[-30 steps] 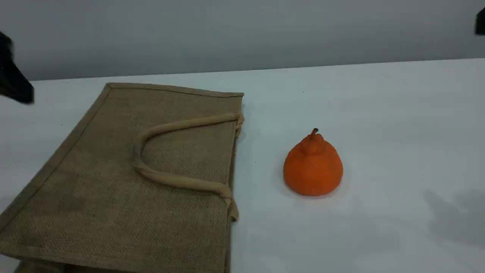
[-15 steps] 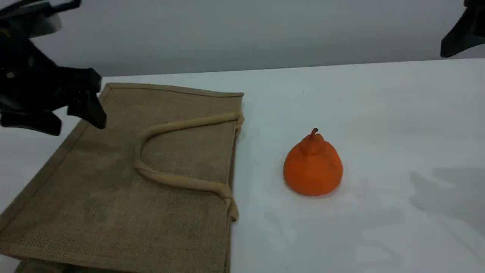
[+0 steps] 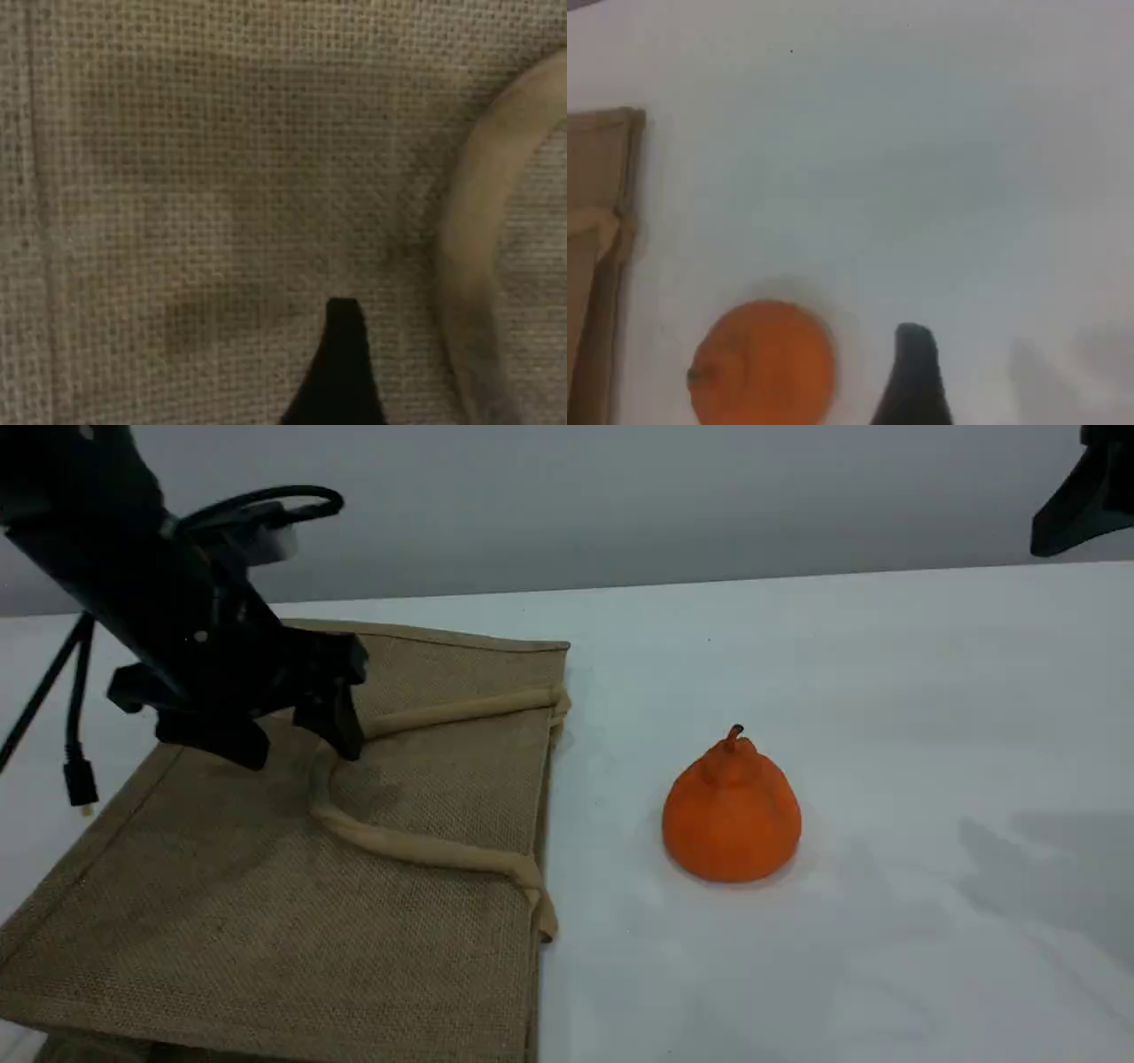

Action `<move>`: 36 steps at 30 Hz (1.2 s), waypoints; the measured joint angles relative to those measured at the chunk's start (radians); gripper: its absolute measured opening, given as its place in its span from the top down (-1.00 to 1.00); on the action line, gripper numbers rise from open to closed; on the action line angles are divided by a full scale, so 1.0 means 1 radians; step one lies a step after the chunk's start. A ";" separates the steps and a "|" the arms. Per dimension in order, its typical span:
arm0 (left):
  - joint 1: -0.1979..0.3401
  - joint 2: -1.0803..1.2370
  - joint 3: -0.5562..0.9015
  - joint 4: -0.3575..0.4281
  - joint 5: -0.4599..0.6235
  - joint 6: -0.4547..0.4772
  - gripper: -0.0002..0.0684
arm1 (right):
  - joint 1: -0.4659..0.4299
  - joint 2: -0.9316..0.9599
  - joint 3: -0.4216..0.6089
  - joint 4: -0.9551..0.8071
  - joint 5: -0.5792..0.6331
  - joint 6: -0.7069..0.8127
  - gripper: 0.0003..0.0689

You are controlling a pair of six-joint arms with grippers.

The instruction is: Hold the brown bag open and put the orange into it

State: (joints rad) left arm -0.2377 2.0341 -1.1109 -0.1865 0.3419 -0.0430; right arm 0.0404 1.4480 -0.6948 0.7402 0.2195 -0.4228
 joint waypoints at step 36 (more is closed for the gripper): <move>-0.017 -0.052 -0.081 0.002 0.111 -0.032 0.74 | 0.029 -0.001 0.000 0.089 0.031 -0.160 -0.42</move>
State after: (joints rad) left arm -0.2543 1.9817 -1.1917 -0.1844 0.4529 -0.0751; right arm 0.0695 1.4471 -0.6948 0.8296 0.2502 -0.5830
